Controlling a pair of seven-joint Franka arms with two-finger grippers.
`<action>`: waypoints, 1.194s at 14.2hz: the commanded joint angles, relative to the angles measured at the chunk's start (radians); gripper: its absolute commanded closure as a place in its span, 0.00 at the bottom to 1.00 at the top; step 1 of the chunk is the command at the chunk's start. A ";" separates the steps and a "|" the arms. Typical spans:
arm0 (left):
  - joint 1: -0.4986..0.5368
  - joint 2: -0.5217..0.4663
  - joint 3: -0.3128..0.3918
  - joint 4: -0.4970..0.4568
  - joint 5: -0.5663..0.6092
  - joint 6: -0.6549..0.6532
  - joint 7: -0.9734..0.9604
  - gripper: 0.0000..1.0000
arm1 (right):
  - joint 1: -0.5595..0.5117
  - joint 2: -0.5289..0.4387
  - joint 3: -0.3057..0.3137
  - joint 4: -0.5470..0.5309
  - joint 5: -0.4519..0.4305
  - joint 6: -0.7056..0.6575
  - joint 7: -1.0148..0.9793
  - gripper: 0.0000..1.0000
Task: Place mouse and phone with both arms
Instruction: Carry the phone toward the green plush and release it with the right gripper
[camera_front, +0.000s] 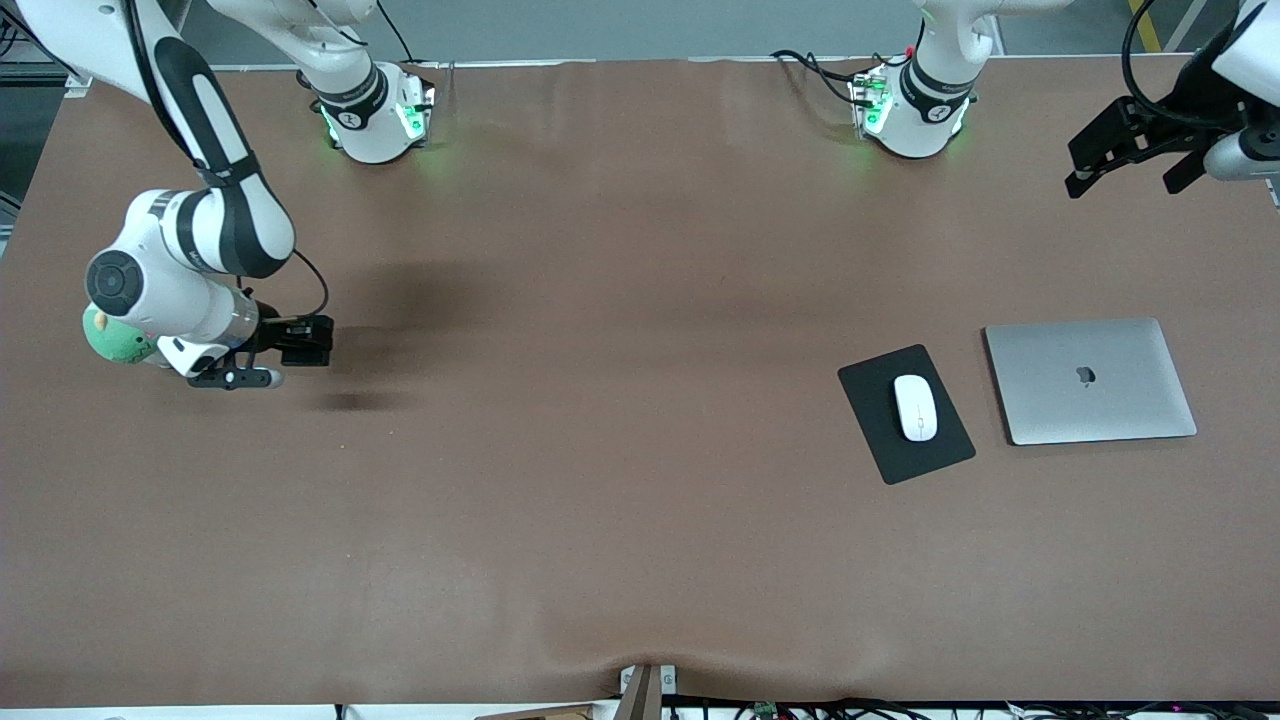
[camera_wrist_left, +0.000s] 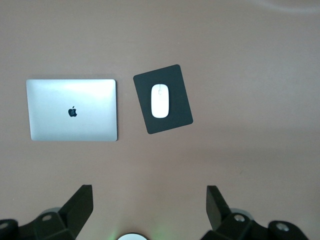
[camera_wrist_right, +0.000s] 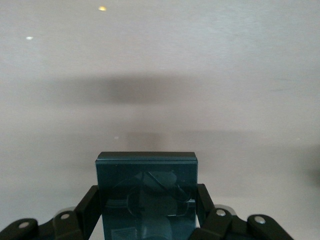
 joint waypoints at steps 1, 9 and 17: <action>0.007 -0.050 0.034 -0.051 -0.017 -0.005 0.027 0.00 | -0.047 -0.025 0.019 -0.054 -0.042 0.051 -0.029 1.00; 0.016 -0.036 0.038 -0.043 -0.016 0.003 0.026 0.00 | -0.100 0.073 0.019 -0.098 -0.103 0.201 -0.031 1.00; 0.047 -0.040 0.038 -0.039 -0.017 0.007 0.026 0.00 | -0.113 0.116 0.019 -0.098 -0.111 0.229 -0.031 1.00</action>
